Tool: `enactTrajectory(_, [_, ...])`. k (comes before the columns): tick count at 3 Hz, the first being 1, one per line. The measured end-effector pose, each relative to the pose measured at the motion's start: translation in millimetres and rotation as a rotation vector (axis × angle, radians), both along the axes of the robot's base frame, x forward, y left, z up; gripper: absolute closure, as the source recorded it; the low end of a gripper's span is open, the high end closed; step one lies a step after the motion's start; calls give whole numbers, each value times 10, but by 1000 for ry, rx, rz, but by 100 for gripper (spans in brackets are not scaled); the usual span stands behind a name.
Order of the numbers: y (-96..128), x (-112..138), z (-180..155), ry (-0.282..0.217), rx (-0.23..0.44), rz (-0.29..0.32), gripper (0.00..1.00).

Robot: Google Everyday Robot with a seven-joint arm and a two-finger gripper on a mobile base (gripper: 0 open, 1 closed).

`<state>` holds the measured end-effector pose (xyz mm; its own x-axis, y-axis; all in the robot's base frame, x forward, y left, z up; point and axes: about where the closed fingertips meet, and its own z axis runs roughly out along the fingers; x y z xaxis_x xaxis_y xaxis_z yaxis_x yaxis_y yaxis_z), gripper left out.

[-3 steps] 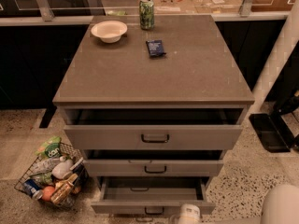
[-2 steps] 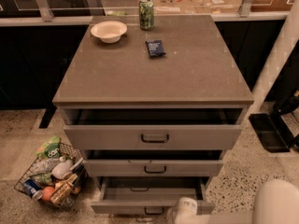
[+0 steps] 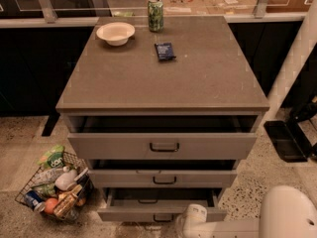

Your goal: Close bottom drawer

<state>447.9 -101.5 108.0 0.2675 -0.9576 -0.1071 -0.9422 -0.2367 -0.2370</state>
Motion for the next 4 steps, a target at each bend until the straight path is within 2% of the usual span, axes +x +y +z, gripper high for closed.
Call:
enactTrajectory(1, [-138, 278, -32, -7, 14, -35, 100])
enactTrajectory(2, [-131, 235, -31, -7, 14, -35, 100])
enactTrajectory(3, [-280, 469, -66, -13, 31, -78, 100])
enactTrajectory(4, [-281, 443, -68, -13, 32, -80, 100])
